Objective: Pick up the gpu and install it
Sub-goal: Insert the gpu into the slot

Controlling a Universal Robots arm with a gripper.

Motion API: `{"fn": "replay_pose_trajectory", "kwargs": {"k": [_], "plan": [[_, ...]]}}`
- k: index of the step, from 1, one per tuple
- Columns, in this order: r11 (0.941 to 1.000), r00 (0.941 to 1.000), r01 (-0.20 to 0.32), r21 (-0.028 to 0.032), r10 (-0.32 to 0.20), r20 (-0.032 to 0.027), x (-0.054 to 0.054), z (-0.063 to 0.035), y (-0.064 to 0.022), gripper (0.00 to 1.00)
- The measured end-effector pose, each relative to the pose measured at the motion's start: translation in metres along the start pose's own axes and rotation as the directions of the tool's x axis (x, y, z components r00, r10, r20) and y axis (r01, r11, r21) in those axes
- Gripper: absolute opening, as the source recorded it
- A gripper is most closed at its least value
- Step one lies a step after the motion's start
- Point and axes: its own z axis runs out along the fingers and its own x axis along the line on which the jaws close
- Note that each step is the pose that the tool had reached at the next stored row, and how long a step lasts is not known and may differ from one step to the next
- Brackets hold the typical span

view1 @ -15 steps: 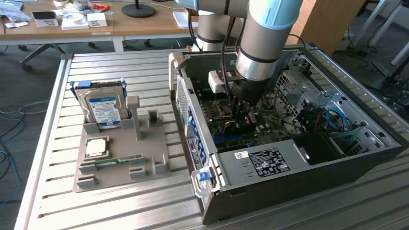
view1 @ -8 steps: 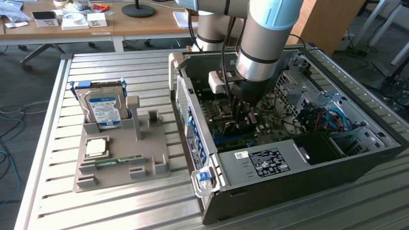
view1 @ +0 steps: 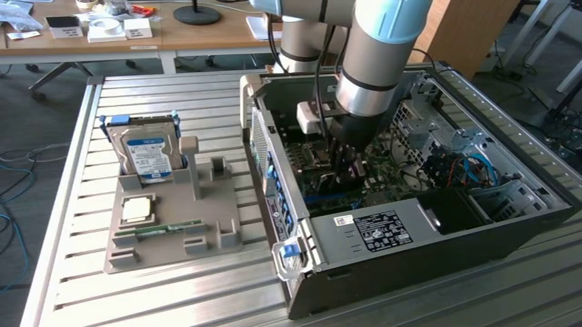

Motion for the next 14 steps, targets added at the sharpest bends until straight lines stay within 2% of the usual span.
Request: {"fn": "replay_pose_trajectory", "kwargs": {"k": [14], "plan": [[1.0,1.0,0.0,0.0003,0.0,0.0003,-0.0001,0.0016,0.0006,0.27]]}}
